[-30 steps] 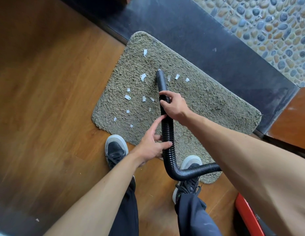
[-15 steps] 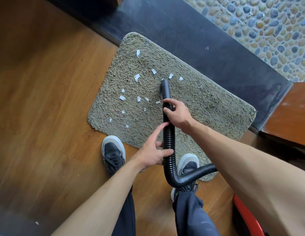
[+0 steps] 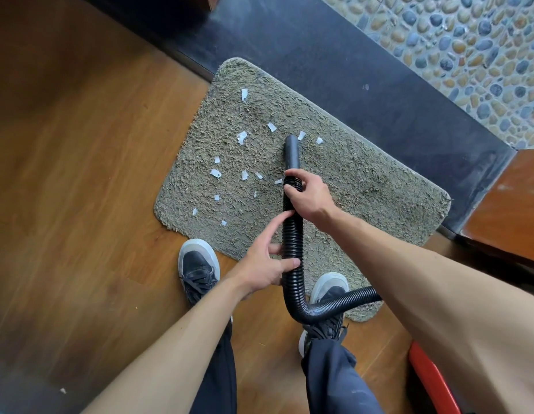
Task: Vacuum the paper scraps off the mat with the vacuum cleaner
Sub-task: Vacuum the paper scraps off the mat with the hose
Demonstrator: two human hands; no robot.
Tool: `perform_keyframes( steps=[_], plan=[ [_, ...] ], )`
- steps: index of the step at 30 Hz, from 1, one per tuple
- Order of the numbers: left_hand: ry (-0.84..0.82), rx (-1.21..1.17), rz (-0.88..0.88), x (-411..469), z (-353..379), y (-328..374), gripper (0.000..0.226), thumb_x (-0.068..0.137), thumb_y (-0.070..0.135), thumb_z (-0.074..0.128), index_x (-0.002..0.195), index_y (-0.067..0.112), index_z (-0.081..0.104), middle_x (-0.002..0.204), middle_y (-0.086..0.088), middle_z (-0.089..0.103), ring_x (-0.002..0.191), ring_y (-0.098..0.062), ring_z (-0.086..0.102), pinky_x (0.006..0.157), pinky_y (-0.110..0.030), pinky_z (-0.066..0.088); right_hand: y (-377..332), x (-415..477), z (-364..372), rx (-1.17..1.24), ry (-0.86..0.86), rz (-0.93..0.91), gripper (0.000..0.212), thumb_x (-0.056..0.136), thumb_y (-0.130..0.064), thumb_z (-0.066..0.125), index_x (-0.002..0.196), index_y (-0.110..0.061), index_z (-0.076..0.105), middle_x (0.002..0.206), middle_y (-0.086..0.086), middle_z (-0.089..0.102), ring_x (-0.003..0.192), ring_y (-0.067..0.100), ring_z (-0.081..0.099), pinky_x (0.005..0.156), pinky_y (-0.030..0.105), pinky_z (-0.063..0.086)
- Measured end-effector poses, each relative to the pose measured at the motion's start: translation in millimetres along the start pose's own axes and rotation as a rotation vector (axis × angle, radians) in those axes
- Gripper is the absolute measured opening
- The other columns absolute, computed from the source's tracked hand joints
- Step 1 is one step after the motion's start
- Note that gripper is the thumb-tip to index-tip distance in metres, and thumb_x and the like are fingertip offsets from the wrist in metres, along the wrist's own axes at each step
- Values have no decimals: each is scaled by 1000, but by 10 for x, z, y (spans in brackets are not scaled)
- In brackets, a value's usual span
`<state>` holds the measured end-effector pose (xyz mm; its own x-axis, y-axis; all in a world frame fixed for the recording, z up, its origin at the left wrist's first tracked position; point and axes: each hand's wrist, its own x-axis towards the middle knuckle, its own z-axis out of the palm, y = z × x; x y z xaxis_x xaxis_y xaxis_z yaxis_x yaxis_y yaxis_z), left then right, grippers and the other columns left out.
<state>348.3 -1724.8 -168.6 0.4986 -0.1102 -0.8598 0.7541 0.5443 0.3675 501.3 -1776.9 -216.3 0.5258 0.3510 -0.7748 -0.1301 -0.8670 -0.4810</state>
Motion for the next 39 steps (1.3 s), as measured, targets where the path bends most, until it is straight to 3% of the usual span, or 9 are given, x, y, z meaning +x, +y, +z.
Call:
perform_keyframes(
  steps=[6, 16, 23, 26, 29, 33, 39],
  plan=[
    [18, -69, -2, -47, -68, -50, 87, 90, -9, 63, 142, 54, 35, 115, -20, 65, 86, -25, 68, 55, -26, 54, -111, 25, 120, -69, -34, -51, 38, 93, -21, 57, 131, -23, 60, 119, 9, 68, 100, 24, 67, 98, 41, 52],
    [33, -58, -10, 6, -148, 31, 88, 89, -7, 64, 139, 60, 35, 118, -19, 67, 101, -35, 70, 74, -49, 60, -188, 141, 167, -139, 3, -44, 39, 91, -25, 57, 129, -28, 62, 119, 7, 69, 104, 26, 66, 98, 40, 51],
    [29, -34, -2, 27, -138, 52, 87, 90, -7, 64, 142, 56, 33, 116, -16, 69, 98, -30, 71, 68, -42, 60, -147, 146, 157, -105, 28, -78, 38, 91, -25, 58, 129, -27, 62, 118, 9, 69, 102, 29, 68, 95, 45, 53],
    [45, -46, 16, 49, -132, 80, 86, 90, -9, 63, 131, 62, 38, 115, -17, 69, 92, -27, 72, 62, -37, 59, -167, 187, 158, -89, 29, -95, 38, 92, -25, 58, 129, -27, 62, 118, 8, 69, 99, 26, 68, 93, 44, 55],
    [54, -52, 26, 67, -134, 93, 87, 90, -9, 63, 120, 69, 39, 112, -18, 70, 95, -30, 72, 68, -46, 60, -197, 224, 162, -88, 19, -96, 38, 91, -26, 58, 129, -29, 61, 118, 8, 69, 97, 24, 68, 91, 42, 56],
    [32, -33, 10, 53, -115, 63, 87, 90, -8, 63, 141, 57, 34, 111, -15, 70, 95, -27, 72, 68, -44, 60, -126, 173, 130, -86, 13, -83, 38, 91, -25, 58, 129, -27, 62, 120, 9, 68, 103, 27, 66, 97, 44, 52],
    [-30, 31, -33, 41, 43, 64, 87, 90, -5, 64, 141, 58, 33, 118, -15, 67, 103, -30, 70, 71, -41, 60, 109, 59, -5, 0, 65, -14, 35, 92, -22, 59, 126, -26, 64, 118, 8, 68, 102, 25, 67, 98, 42, 52]
  ],
)
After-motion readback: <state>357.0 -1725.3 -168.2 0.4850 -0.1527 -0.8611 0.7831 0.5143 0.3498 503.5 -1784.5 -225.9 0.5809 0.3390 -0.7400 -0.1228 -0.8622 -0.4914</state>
